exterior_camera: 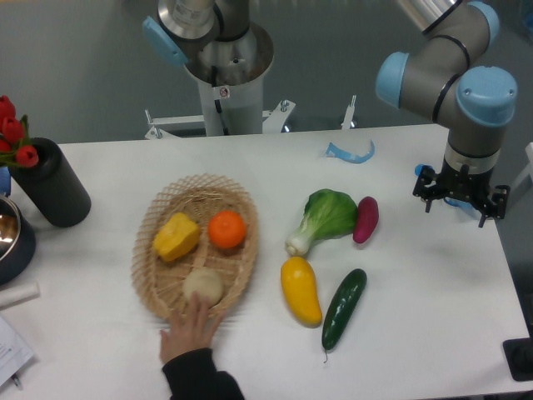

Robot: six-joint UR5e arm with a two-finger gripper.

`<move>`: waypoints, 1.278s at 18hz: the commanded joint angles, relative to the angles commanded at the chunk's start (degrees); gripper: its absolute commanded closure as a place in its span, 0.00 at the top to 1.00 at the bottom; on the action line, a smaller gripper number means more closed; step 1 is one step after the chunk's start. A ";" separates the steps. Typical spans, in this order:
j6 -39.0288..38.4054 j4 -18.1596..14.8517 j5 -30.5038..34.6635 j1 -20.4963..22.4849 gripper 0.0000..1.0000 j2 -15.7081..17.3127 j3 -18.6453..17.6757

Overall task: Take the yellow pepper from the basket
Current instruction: 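Move the gripper over the wicker basket toward the yellow pepper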

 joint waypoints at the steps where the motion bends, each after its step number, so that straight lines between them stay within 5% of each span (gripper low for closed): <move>1: 0.00 0.00 0.17 0.00 1.00 0.00 0.00; 12: -1.23 -0.35 -0.09 -1.84 1.00 0.09 -0.61; 16: -7.02 -0.53 0.00 -4.12 1.00 1.14 -0.88; 23: -9.84 -0.53 0.27 -7.82 1.00 4.39 -5.61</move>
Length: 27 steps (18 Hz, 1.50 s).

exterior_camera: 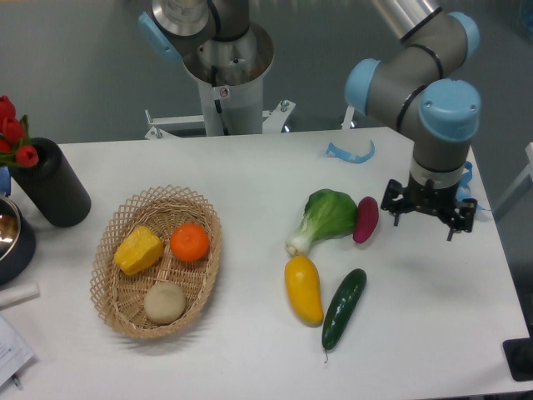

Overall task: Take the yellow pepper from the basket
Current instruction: 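Move the gripper over the wicker basket toward the yellow pepper, then lower the gripper onto the yellow pepper beside the orange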

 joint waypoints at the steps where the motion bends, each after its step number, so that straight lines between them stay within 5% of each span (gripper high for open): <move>1: -0.27 0.00 -0.09 -0.09 1.00 0.88 -1.23; 6: -2.80 0.00 -0.44 -3.42 1.00 5.01 -5.81; 10: -10.01 -0.44 -0.44 -10.18 1.00 5.98 -6.08; 19: -11.69 -6.85 -0.70 -26.18 1.00 6.42 -6.34; 27: -15.38 -6.42 -2.46 -35.24 1.00 3.53 -6.34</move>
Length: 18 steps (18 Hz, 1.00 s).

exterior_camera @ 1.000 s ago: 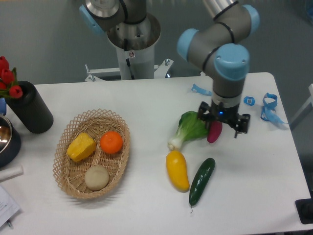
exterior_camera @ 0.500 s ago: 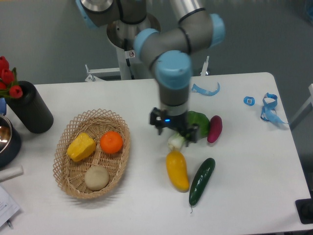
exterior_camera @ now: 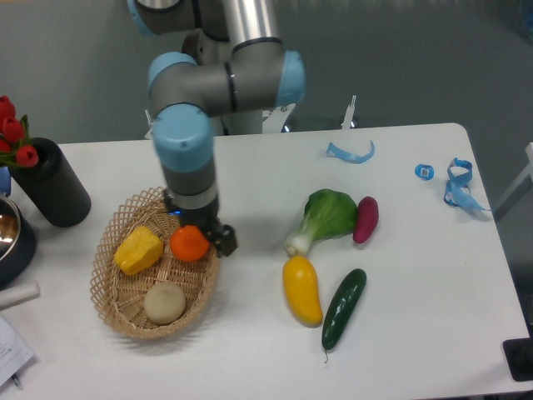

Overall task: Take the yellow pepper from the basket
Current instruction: 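Lower the gripper onto the yellow pepper beside the orange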

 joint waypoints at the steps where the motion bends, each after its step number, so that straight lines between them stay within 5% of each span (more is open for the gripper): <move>1: -0.09 0.00 0.00 -0.62 1.00 -0.35 0.00; 18: -13.10 0.53 0.44 -5.90 1.00 -5.01 0.35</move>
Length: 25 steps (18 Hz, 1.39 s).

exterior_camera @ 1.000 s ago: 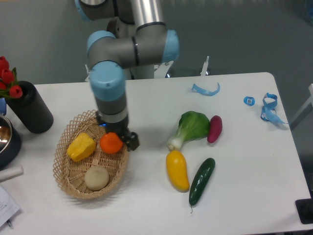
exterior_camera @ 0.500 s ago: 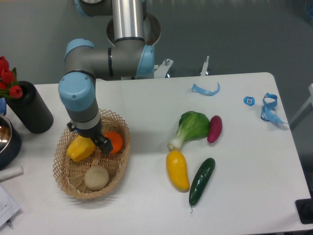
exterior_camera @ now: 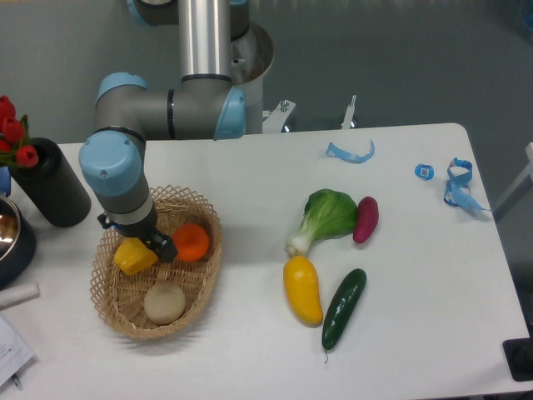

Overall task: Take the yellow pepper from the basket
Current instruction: 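Lower the gripper onto the yellow pepper beside the orange, then close the gripper around the yellow pepper, then lift the yellow pepper out of the basket and carry it toward the squash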

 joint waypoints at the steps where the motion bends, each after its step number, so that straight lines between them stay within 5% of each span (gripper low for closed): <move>1: -0.09 -0.09 0.00 0.00 1.00 -0.18 0.00; 10: 0.00 0.26 0.09 -0.70 1.00 -2.11 0.00; 12: 0.09 0.26 0.00 -0.70 0.86 -1.94 0.00; 16: 0.00 -0.09 -0.17 -0.62 0.44 -1.50 0.35; 25: 0.09 -0.35 -6.76 2.89 0.40 3.33 1.75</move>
